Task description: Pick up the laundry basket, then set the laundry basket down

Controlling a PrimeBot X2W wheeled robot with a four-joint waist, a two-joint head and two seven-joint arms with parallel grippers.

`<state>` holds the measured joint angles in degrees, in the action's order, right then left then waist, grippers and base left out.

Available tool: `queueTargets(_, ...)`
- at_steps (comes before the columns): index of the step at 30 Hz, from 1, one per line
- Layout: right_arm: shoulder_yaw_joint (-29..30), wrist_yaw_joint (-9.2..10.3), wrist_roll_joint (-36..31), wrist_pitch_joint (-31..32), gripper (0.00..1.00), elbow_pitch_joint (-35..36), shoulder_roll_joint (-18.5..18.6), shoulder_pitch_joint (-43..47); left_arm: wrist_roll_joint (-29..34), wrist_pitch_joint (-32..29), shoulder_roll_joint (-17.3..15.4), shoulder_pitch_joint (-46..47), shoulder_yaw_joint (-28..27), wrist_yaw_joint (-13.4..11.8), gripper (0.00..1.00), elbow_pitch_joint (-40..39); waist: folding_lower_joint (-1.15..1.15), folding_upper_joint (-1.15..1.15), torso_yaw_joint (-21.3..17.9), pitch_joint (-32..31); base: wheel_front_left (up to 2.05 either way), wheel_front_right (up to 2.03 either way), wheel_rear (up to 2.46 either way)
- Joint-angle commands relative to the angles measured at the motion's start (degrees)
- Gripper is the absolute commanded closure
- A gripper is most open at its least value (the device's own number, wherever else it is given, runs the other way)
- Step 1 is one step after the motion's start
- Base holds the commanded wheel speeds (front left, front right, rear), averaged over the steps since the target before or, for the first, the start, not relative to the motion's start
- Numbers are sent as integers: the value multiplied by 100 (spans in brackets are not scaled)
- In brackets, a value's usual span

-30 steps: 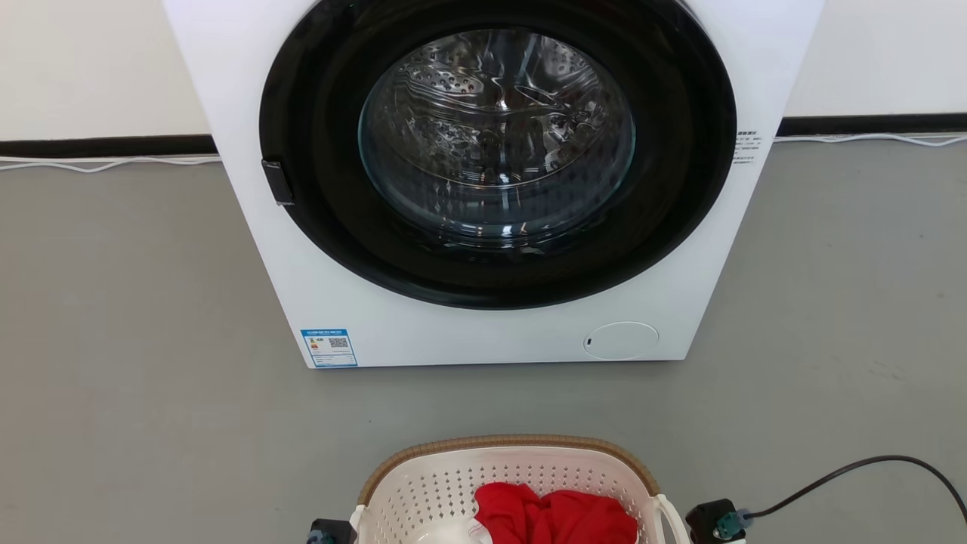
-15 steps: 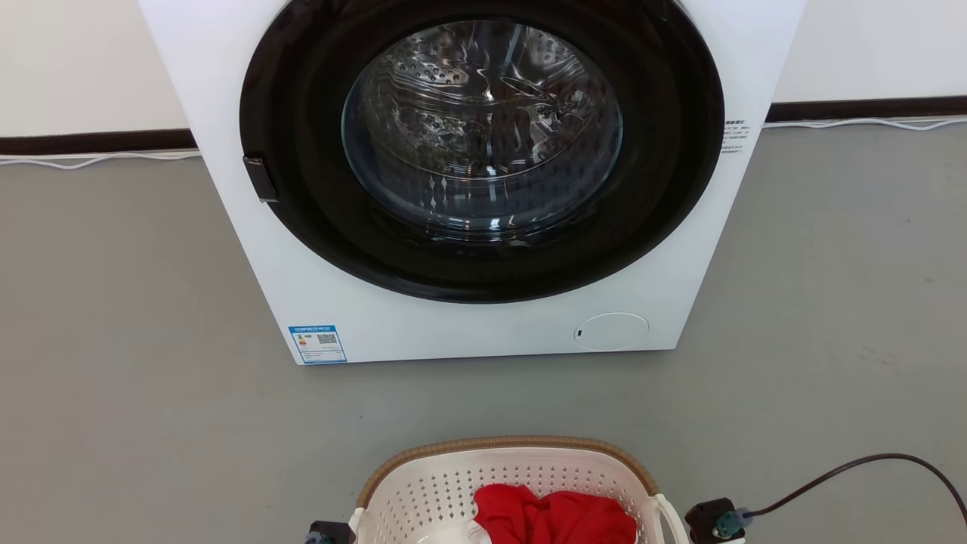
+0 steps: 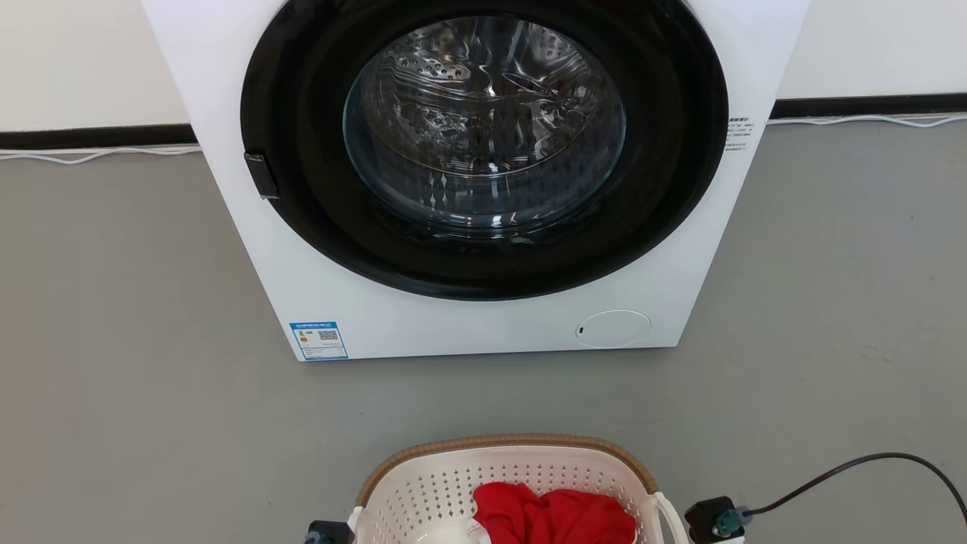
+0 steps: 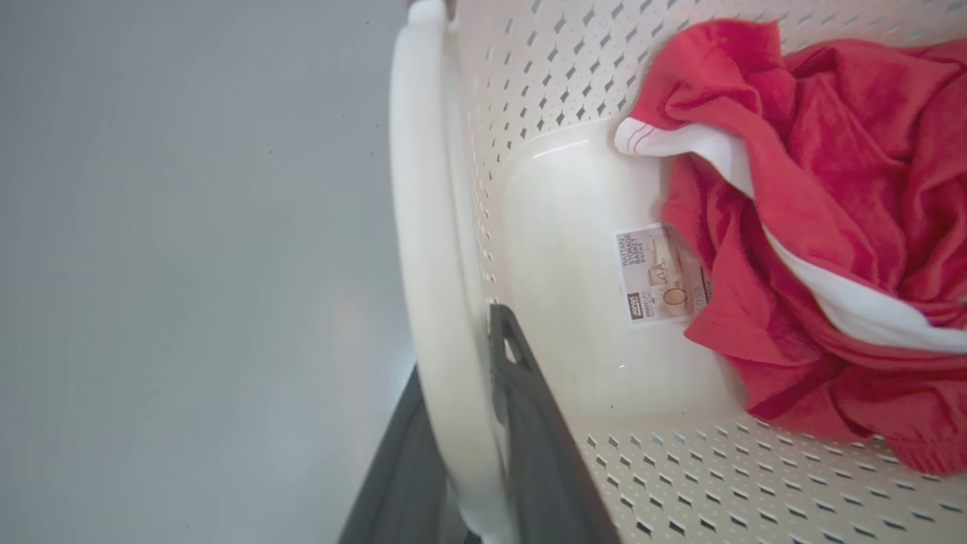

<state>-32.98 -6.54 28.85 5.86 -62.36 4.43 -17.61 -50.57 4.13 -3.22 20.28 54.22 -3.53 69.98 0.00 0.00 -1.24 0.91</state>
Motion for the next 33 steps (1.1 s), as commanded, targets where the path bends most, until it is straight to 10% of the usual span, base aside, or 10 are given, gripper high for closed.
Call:
queueTargets(1,-105,-95,-16,-75,100,209,-156,-81,-27,98,35,249,-42,18,100,-77,0,0,3,7,0,0,0)
queueTargets(33,149,-95,-67,-431,100,-44,-156,-763,-169,332,35,963,182,39,100,55,0,0,55,865,0,0,0)
